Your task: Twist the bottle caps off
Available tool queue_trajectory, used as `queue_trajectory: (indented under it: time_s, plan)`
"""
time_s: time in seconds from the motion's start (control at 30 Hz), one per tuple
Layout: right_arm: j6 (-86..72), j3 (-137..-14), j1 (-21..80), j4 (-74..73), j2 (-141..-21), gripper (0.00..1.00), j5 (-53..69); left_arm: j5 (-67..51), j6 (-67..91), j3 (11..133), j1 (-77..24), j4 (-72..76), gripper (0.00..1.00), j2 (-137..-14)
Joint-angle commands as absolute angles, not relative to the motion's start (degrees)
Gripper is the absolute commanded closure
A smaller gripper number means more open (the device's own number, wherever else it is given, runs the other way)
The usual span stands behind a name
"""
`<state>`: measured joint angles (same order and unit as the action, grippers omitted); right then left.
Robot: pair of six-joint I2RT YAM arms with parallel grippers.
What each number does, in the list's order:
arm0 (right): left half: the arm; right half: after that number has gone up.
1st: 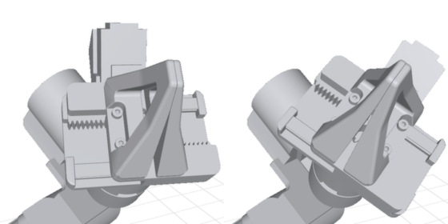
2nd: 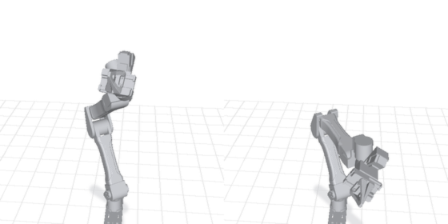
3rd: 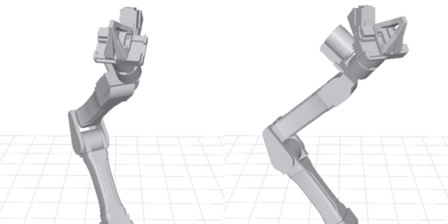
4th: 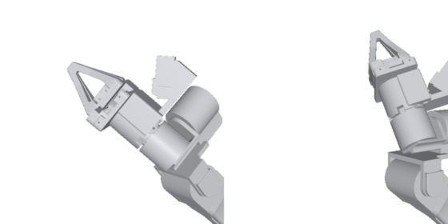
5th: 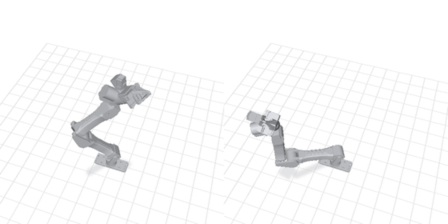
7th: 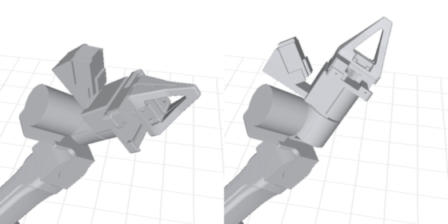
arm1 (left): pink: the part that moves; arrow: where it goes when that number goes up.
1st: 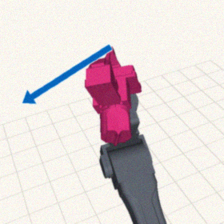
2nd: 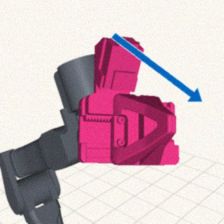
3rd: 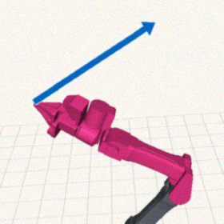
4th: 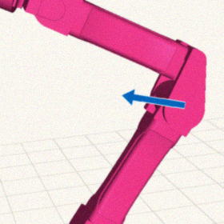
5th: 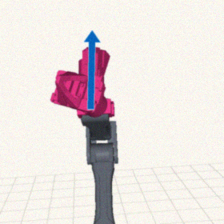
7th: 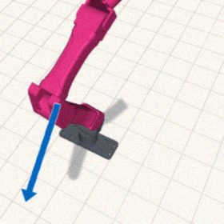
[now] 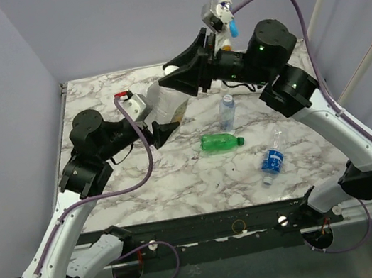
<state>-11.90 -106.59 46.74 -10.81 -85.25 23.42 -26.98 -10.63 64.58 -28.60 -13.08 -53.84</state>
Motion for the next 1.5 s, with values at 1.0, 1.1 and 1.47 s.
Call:
queue_trajectory:
  time_s: [1.0,1.1,1.47]
  plan:
    - [-5.96,-85.1,45.26,-26.66,-68.62,1.0,24.75,-16.12,-11.59,60.08,-28.74,-12.28,0.95,-52.52]
    - [-7.83,-73.67,45.31,-23.82,-67.9,1.0,23.94,-13.73,-11.27,59.09,-28.74,-10.17,0.95,-52.44]
    - [-13.71,-46.63,52.76,0.95,-73.97,0.99,8.36,-9.88,-8.06,59.15,-28.69,-8.44,0.95,-52.46]
